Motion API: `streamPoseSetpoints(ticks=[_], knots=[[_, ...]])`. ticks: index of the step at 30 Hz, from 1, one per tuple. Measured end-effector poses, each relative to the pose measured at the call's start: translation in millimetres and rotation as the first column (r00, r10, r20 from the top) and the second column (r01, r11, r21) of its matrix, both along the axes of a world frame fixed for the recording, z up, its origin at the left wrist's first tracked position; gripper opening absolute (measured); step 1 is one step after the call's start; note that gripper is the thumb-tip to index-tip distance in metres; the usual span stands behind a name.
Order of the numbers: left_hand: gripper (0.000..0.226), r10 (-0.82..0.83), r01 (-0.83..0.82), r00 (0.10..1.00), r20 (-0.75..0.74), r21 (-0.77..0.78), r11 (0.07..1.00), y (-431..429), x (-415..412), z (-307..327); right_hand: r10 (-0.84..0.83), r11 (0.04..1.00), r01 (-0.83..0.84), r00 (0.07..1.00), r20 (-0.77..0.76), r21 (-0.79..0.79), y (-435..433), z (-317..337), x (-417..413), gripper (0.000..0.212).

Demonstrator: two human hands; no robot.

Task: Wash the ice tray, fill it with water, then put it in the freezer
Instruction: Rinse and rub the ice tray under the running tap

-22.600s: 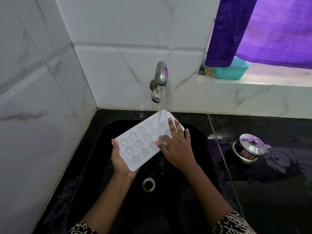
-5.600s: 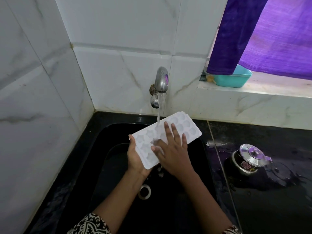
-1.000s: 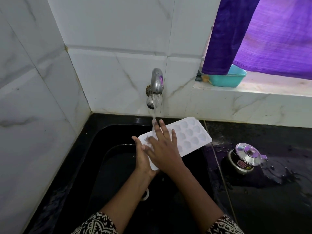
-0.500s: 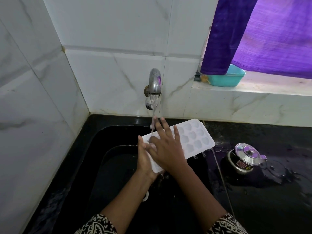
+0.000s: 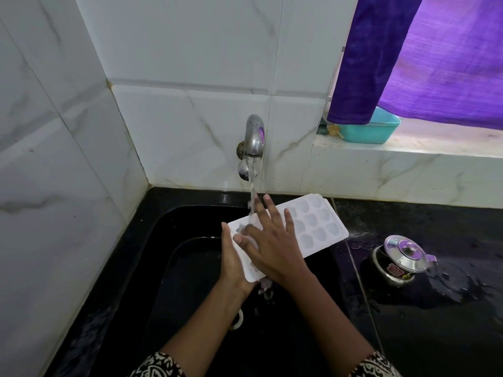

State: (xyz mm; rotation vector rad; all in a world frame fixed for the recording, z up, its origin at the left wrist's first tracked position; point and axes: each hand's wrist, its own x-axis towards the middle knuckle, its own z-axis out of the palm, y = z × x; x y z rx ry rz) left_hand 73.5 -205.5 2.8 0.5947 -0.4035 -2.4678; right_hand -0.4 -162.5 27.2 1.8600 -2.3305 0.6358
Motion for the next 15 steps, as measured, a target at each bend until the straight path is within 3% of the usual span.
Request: streamPoseSetpoints(ticks=[5,9,12,15], knots=[[0.066,0.139,-0.141,0.985,-0.103,-0.007,0.99,5.9,-7.5,5.7,-0.015,0.999,0.013,0.999,-0.043,-0.042,-5.0,-2.8,13.6,0.08],[0.078,0.016,-0.015,0.999,-0.03,0.007,1.0,2.2,-3.3,6.8,-0.028,0.999,0.028,1.0,0.008,-0.036,-2.2,0.5,1.7,0.08],[0.072,0.061,-0.061,0.997,-0.042,0.0,0.998,7.2,-5.3,5.6,-0.056,0.997,0.054,0.998,-0.033,-0.058,-3.5,2.0,12.0,0.078],[0.071,0.09,-0.088,0.994,-0.067,0.027,0.996,5.0,-4.1,7.6,-0.002,0.999,0.001,1.0,0.011,0.035,0.9,3.6,12.1,0.086]])
